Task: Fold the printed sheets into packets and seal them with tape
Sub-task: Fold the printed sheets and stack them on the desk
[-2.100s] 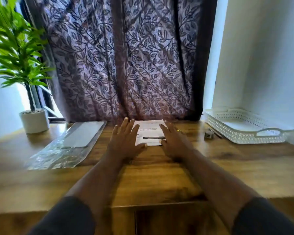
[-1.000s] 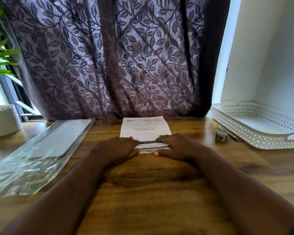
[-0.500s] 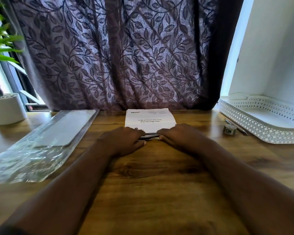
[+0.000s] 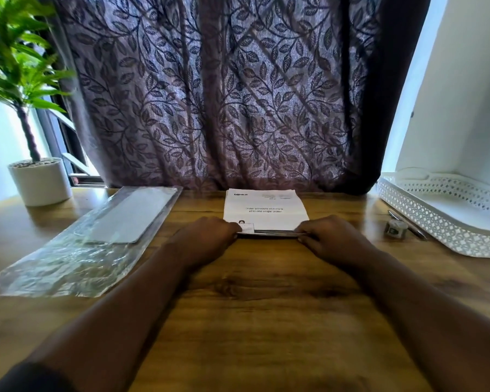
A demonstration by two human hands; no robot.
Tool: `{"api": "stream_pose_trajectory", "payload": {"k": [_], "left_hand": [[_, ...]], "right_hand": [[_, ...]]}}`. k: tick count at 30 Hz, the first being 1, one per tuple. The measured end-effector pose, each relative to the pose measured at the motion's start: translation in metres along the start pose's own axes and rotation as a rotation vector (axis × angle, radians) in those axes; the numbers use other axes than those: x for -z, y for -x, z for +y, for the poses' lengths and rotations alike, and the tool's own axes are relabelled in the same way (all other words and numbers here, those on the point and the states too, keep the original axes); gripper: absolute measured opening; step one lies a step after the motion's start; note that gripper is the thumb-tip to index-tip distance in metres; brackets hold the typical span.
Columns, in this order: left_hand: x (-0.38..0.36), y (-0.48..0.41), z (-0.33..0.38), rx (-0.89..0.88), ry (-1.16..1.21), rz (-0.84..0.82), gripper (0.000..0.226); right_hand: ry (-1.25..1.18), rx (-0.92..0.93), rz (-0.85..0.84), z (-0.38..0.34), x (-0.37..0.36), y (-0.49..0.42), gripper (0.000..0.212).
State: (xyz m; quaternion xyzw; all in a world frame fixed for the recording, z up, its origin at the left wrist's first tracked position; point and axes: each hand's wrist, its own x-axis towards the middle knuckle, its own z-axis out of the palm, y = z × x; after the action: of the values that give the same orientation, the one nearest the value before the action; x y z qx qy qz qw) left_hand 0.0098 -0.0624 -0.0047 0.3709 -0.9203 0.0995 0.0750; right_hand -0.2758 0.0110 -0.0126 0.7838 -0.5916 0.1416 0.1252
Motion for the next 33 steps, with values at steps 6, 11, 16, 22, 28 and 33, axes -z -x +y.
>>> {"api": "stream_pose_trajectory", "payload": {"k": [6,11,16,22,28,33], "left_hand": [[0.016,0.032,0.006,-0.069,-0.052,0.044,0.043],[0.013,0.047,-0.004,0.124,0.439,0.238,0.057],[0.004,0.037,-0.01,0.291,0.506,0.157,0.034],[0.001,0.032,-0.008,0.319,0.498,-0.016,0.043],[-0.011,0.02,-0.014,0.385,0.62,-0.084,0.087],[-0.004,0.02,-0.005,0.443,0.558,-0.072,0.074]], "right_hand": [[0.238,0.149,0.055,-0.019,0.013,0.025,0.032],[0.285,0.245,-0.108,-0.056,0.047,0.061,0.036],[0.329,0.233,-0.321,-0.087,0.075,0.086,0.044],[0.307,0.408,-0.074,-0.072,0.075,0.119,0.051],[-0.024,0.404,-0.01,-0.059,0.074,0.132,0.037],[-0.374,-0.129,0.139,-0.051,0.062,0.09,0.03]]}}
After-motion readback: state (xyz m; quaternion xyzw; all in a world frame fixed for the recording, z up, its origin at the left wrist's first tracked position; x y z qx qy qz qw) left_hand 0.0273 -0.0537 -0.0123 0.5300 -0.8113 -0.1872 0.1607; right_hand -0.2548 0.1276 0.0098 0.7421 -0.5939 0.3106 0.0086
